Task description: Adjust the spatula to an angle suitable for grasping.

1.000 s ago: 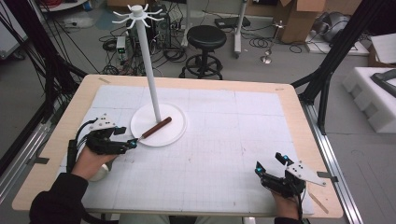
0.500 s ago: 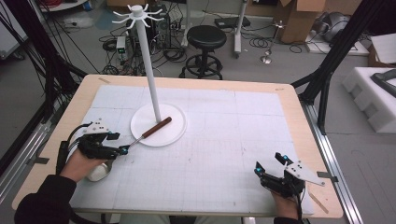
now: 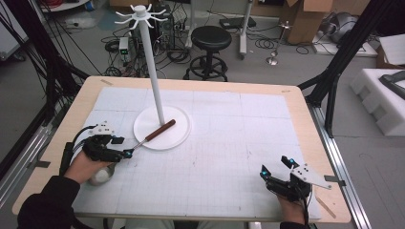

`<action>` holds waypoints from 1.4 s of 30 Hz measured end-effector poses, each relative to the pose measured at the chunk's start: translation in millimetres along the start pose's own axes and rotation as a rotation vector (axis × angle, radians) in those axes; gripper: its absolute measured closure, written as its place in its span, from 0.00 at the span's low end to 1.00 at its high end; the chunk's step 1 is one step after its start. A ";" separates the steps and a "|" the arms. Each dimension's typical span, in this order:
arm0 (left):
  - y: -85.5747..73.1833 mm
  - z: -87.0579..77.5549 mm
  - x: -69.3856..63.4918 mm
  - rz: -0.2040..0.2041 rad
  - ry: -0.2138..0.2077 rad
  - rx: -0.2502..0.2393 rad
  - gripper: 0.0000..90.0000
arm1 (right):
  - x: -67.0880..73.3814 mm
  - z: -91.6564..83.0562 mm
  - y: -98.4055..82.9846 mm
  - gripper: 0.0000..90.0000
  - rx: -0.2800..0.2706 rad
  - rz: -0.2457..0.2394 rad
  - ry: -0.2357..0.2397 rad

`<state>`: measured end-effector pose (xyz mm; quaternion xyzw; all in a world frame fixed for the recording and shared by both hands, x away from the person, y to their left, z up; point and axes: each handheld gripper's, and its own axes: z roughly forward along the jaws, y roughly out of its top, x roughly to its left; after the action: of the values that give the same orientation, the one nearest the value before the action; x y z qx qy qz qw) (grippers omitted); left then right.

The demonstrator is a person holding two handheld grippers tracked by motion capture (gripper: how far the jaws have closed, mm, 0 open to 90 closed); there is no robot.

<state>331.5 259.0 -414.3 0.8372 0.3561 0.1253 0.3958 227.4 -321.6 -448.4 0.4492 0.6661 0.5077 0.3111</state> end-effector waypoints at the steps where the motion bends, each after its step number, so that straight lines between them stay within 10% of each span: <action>1: 0.4 0.9 -1.7 0.007 -0.002 0.007 0.36 | 0.0 0.0 0.1 0.17 0.001 0.001 0.000; 42: 0.1 -6.8 1.2 -0.050 0.029 -0.024 0.35 | -0.8 1.8 0.9 0.17 0.020 0.011 0.010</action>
<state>329.1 263.7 -409.8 0.8213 0.3812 0.1319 0.4035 229.5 -321.6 -448.2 0.4532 0.6704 0.5049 0.3004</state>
